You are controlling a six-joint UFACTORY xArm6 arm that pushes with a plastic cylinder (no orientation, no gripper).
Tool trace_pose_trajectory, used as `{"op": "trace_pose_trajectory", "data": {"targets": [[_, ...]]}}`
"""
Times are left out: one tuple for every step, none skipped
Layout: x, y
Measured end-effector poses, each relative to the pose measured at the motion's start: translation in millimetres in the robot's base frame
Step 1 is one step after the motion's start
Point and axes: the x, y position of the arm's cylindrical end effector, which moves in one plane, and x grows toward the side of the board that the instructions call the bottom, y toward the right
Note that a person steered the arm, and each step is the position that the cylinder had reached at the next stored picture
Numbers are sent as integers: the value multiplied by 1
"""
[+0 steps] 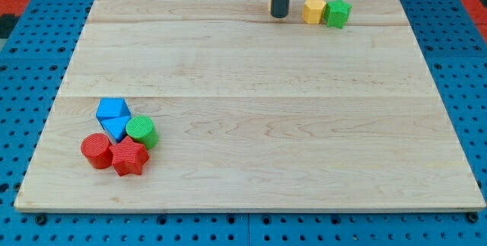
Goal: Adjust the green star to the right side of yellow hexagon
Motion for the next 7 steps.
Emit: {"op": "trace_pose_trajectory", "data": {"targets": [[61, 1], [67, 40], [61, 73], [60, 83], [60, 88], [42, 90], [32, 102]]}}
